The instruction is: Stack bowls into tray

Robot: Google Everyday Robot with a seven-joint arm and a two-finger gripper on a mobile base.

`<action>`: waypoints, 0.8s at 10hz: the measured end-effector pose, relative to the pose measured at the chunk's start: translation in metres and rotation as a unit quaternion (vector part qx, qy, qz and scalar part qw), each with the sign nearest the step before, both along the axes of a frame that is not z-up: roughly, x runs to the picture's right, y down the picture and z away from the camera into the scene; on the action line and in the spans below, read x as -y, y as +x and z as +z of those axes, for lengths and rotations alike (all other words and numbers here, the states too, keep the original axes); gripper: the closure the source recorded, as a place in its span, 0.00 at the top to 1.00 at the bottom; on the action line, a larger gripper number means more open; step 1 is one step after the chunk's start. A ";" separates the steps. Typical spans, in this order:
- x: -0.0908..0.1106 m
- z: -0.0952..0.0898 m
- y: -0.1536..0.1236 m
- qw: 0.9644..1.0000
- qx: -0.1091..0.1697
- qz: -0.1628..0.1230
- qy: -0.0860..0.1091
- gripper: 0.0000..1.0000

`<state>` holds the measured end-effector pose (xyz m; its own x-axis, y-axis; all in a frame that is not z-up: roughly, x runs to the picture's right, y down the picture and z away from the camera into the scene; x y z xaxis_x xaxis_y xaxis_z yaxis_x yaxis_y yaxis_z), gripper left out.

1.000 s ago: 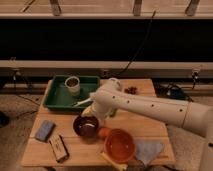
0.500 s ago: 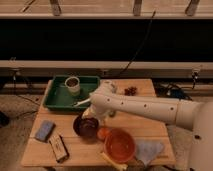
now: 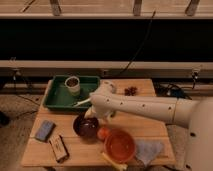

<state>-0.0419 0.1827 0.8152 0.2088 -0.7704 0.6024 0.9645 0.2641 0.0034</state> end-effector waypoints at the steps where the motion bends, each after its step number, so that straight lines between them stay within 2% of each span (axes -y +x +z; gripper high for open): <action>1: -0.002 0.001 0.000 1.000 -0.001 -0.003 0.000 0.64; 2: -0.003 0.002 0.001 1.000 -0.002 -0.005 -0.001 0.57; 3: -0.005 0.003 0.002 1.000 -0.003 -0.007 -0.001 0.44; 7: -0.007 0.002 0.002 1.000 -0.004 0.000 -0.003 0.05; 8: -0.005 0.000 0.001 1.000 -0.003 0.006 -0.003 0.01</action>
